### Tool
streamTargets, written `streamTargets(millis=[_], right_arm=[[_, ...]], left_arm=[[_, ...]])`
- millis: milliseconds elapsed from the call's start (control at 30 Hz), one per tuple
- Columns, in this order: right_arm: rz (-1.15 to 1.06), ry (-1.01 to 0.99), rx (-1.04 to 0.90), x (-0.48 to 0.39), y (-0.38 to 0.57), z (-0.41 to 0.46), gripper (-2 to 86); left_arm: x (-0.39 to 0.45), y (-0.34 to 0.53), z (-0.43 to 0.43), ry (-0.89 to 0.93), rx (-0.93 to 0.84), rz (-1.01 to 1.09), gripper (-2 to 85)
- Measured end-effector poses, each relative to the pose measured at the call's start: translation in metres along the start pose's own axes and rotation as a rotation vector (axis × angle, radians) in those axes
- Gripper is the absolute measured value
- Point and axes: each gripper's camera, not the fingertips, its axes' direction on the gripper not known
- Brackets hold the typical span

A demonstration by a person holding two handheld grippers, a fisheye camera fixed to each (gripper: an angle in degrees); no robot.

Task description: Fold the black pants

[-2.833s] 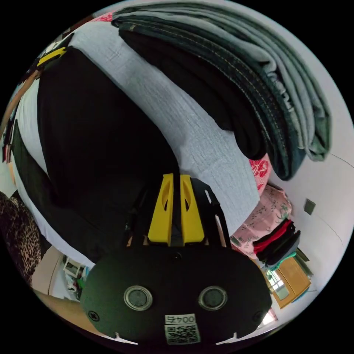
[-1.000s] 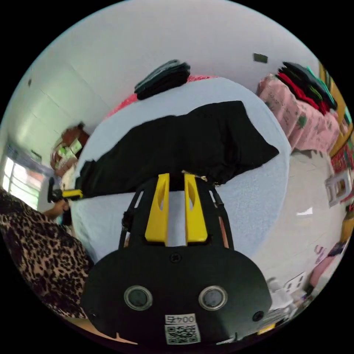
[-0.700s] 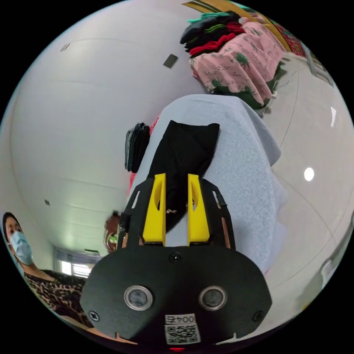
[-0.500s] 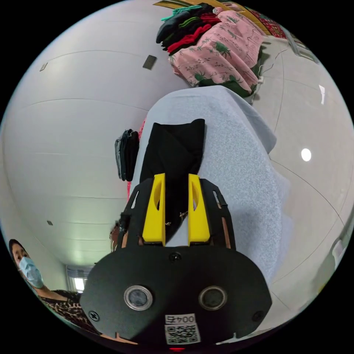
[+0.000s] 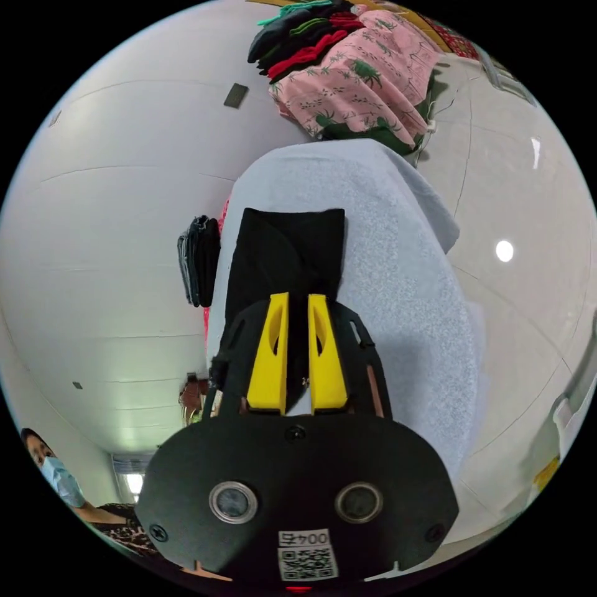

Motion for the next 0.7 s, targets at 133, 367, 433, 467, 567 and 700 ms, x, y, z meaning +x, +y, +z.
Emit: streamTargets(millis=[133, 367, 433, 467, 567, 700], right_arm=[[-0.215, 0.223, 0.022, -0.038, -0.007, 0.012, 3.5], [-0.419, 0.535, -0.083, -0.053, -0.021, 0.080, 3.1], [-0.435, 0.573, -0.086, -0.050, -0.017, 0.100, 3.2], [-0.435, 0.600, -0.093, -0.045, -0.014, 0.116, 3.2], [-0.415, 0.652, -0.136, -0.028, -0.010, 0.159, 3.5], [-0.395, 0.640, -0.152, -0.014, -0.007, 0.209, 4.9]], left_arm=[[0.006, 0.001, 0.003, -0.007, -0.006, 0.010, 1.1], [0.014, 0.004, 0.009, -0.013, -0.014, 0.021, 1.1], [0.018, 0.006, 0.011, -0.029, -0.020, 0.034, 1.1], [0.019, 0.007, 0.011, -0.033, -0.020, 0.037, 1.2], [0.020, 0.011, 0.015, -0.028, -0.016, 0.036, 1.1], [0.021, 0.018, 0.020, -0.024, -0.016, 0.039, 1.1]])
